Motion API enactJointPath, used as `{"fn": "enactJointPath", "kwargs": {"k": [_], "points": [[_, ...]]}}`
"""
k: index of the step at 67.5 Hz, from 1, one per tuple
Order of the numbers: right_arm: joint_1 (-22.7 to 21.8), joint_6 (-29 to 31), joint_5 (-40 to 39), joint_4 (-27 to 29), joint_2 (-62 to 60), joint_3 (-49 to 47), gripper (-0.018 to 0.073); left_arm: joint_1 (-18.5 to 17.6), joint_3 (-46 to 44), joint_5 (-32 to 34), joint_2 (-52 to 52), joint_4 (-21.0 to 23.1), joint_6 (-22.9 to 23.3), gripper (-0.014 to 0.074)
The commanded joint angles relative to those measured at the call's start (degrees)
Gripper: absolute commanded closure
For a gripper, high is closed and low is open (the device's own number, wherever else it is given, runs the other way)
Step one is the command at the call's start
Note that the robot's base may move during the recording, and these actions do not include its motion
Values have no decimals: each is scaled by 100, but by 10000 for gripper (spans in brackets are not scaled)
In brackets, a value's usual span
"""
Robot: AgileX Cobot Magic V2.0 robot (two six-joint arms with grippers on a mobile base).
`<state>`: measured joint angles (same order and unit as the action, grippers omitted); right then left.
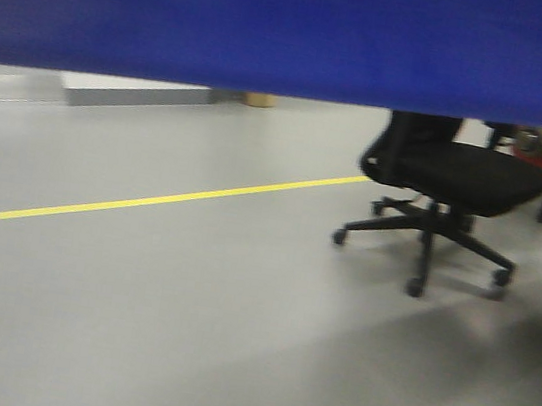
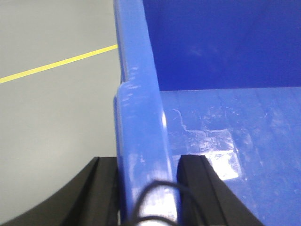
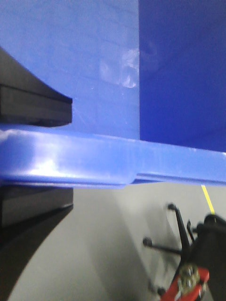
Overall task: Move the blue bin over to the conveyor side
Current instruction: 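Carry the blue bin past the red frame toward the grey belt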
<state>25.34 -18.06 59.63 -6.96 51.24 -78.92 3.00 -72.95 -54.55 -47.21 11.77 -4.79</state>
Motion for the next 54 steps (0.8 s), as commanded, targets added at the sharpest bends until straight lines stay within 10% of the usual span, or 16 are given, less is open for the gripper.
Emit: {"fn": "enactJointPath", "kwargs": {"k": [1, 54], "points": [[-47, 99, -607, -430, -114, -100, 640, -10, -108, 635, 90, -43, -124, 612], [-47, 99, -615, -430, -114, -100, 640, -10, -108, 646, 90, -43, -124, 612]]}}
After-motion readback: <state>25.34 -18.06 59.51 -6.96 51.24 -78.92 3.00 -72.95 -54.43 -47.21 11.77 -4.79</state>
